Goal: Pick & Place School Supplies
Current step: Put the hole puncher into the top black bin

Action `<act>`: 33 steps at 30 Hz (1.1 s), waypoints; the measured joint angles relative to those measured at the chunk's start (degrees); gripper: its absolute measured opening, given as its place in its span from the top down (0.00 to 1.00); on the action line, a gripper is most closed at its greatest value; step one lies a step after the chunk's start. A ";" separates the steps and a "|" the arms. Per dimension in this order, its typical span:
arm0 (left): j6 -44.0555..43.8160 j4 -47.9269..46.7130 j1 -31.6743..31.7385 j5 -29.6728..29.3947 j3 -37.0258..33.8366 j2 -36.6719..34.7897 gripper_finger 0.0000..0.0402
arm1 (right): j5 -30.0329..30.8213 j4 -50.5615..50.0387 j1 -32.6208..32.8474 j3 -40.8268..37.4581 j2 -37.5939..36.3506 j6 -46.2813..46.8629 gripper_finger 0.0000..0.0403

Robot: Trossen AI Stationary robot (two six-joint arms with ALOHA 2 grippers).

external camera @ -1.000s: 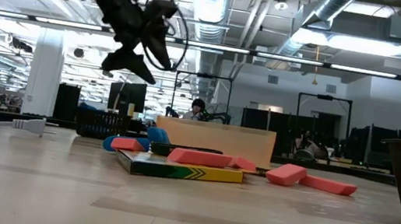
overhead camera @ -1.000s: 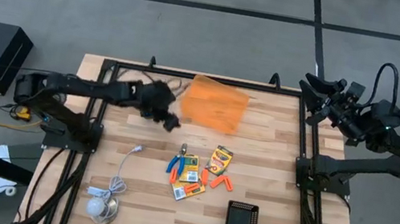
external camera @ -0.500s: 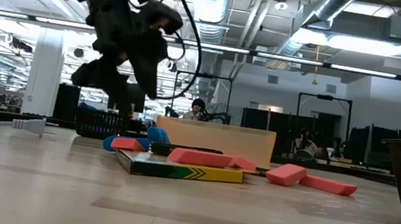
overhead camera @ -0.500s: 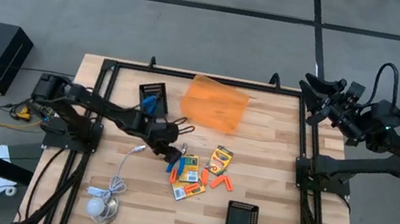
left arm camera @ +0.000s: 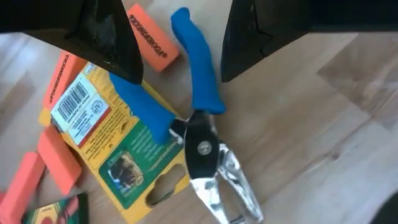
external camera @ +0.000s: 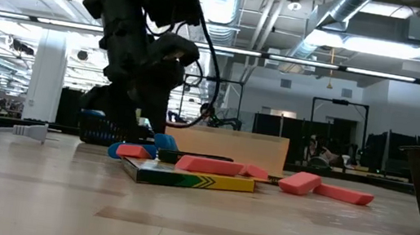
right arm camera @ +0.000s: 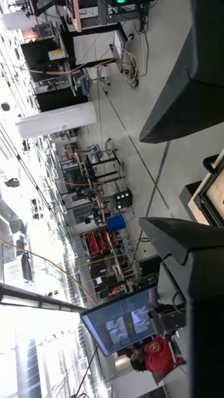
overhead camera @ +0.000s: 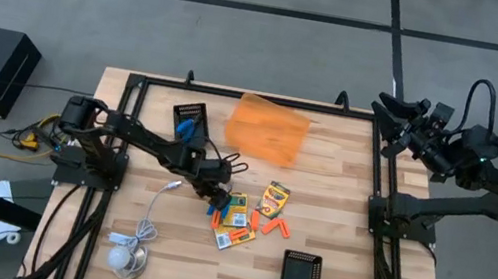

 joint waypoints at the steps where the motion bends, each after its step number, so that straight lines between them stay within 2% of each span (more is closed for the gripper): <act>1: 0.15 -0.04 0.01 0.00 0.00 0.34 0.47 | -0.01 0.00 0.00 0.00 0.00 0.00 0.51; 8: 1.60 -0.27 0.07 -0.19 0.00 2.20 0.47 | -0.01 -0.02 0.00 0.00 0.00 0.02 0.51; 12: 1.60 -0.61 0.13 -0.63 0.18 2.92 0.51 | -0.01 0.03 0.00 0.00 0.00 0.15 0.51; 15: 1.60 -0.91 0.24 -1.16 0.20 3.59 0.59 | -0.01 0.13 0.00 0.00 0.00 0.15 0.51; 22: 2.57 -0.97 1.15 -1.35 0.09 3.76 0.83 | -0.01 0.15 0.00 0.00 0.00 0.13 0.51; 25: 3.11 -0.54 1.50 -1.16 0.13 3.79 0.90 | -0.01 0.15 0.00 0.00 0.00 0.11 0.51; 33: 3.55 -0.43 1.75 -0.09 0.02 3.52 0.90 | -0.03 0.19 0.00 0.00 0.00 -0.02 0.51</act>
